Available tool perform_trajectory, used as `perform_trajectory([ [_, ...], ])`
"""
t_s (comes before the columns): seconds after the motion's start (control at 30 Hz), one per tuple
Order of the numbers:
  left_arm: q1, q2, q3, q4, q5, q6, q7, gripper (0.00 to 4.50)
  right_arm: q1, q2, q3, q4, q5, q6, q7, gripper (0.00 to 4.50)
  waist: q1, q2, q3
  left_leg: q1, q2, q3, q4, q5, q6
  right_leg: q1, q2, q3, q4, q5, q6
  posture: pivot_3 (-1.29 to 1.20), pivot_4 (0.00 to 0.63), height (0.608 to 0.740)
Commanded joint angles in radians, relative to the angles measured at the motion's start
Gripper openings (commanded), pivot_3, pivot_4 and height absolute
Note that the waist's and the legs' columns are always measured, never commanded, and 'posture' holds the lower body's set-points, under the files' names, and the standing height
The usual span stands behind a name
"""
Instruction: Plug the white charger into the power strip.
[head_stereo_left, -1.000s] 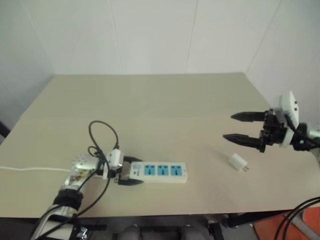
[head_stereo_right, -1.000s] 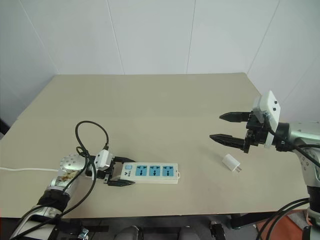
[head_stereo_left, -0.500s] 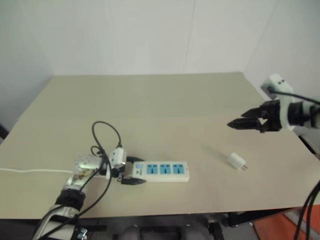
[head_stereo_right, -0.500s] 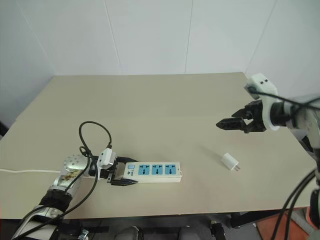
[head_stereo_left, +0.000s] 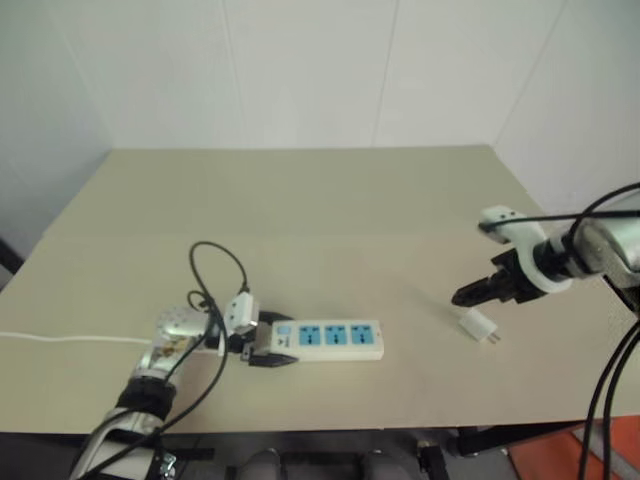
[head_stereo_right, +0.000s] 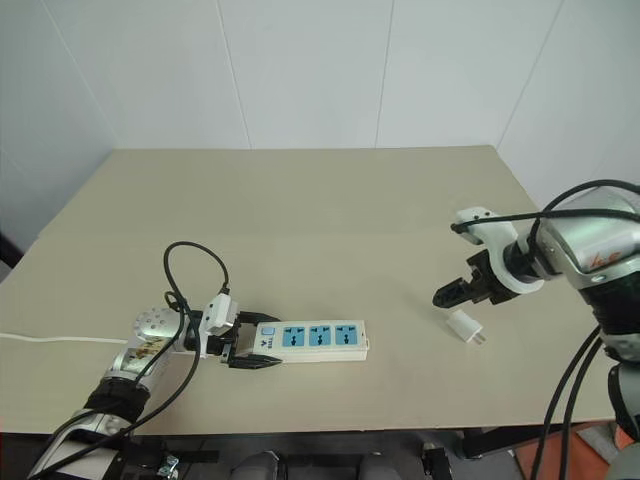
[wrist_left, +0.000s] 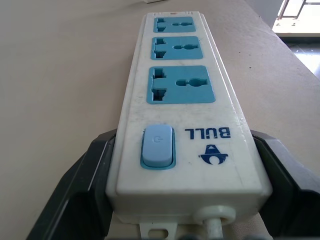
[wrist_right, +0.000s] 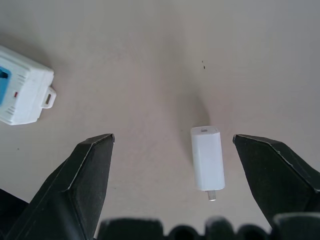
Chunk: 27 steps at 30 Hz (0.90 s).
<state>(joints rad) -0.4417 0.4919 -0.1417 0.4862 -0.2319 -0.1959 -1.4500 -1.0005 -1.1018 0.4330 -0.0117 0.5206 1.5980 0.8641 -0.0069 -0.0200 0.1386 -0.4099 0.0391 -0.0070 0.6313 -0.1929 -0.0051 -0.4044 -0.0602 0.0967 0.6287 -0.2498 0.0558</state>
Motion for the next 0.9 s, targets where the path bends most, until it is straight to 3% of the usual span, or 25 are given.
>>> perform_trajectory([
  [0.03,0.011,-0.01,-0.031,-0.01,0.019,0.01,0.003,3.3,0.003,0.01,0.018,-0.009,-0.029,-0.033,-0.018,4.5,0.0,0.0,0.0,0.0,0.0,0.0,0.0,0.0,0.0,0.0,0.0,0.0,0.0,0.0,0.0,0.0,0.15,0.74],
  [0.9,0.036,0.002,-0.035,-0.052,0.011,0.034,0.005,3.3,0.074,0.094,0.177,0.095,-0.191,-0.217,0.025,4.5,-0.004,0.0,0.0,0.0,0.0,0.0,0.0,0.0,0.0,0.0,0.0,0.0,0.0,0.0,0.0,0.0,0.15,0.74],
])
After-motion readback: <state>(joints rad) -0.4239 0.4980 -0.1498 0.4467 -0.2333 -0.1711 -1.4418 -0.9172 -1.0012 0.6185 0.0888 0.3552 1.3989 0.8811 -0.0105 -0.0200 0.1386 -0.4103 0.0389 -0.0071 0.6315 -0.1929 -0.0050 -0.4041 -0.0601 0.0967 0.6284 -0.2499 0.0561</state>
